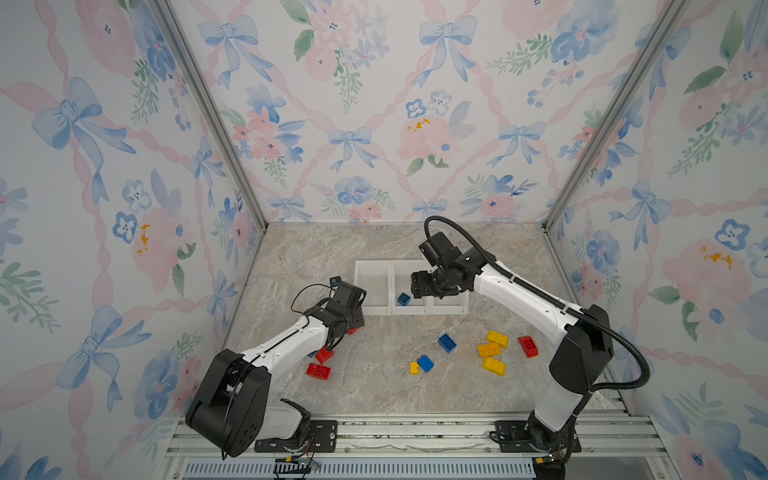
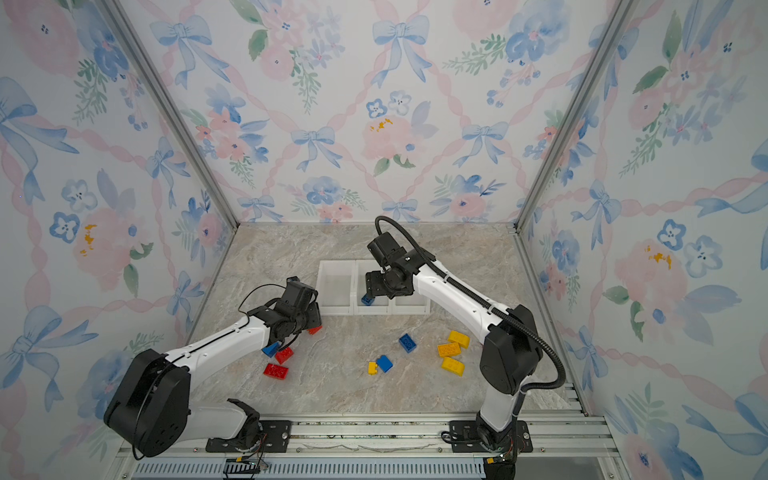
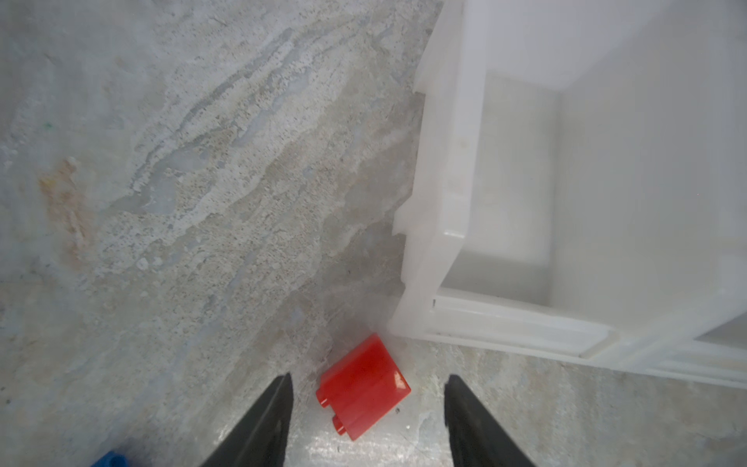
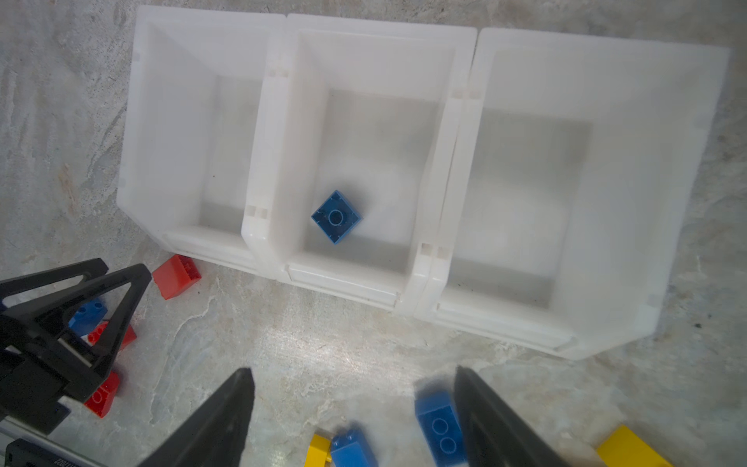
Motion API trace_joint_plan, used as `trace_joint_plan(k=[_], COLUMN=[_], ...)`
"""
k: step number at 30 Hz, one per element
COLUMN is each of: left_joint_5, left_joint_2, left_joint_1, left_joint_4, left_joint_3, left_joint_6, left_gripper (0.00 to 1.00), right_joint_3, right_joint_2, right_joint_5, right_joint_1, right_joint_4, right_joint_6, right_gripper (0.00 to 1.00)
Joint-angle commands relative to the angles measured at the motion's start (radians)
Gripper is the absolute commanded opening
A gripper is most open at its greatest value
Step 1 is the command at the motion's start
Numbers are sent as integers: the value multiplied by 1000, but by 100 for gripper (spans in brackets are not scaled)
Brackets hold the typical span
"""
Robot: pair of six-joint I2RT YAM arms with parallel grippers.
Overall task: Sort the legos into containers by color
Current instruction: 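Lower the left gripper onto the red brick beside the bins and close it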
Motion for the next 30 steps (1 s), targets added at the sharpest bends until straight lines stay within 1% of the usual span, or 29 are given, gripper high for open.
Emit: trace_joint_plan(k=[1,6,11,18,24,30], left_joint_5=[8,0,-39,-59,-61,-64], left_joint_2=[24,31,54,79,110,141], left_joint_1=[-17,-30,-43,-44,-49,-50], left_joint_4=[-69,-90,-90,-89,-86,-85], left_joint_3=[22,20,10,6,12,18], left_joint_6=[-109,-193,-226,-281,-299,-313], left_gripper=[60,58,59,61,66,67], right_joint_3=[-12,-25,-37,-43,-50,-65], right_joint_2=[-33,-46,-56,-67,-79,-89], right_joint_5=[12,7,0,0,-3,-8], right_joint_1=[-18,-31,-44,-52,-54,-61], right_joint_4=[-38,-37,-29,-31,-28,-17], right_joint_6=[-9,-12,-15,-20,-22,-24], right_gripper=[81,82,82,83,83,83])
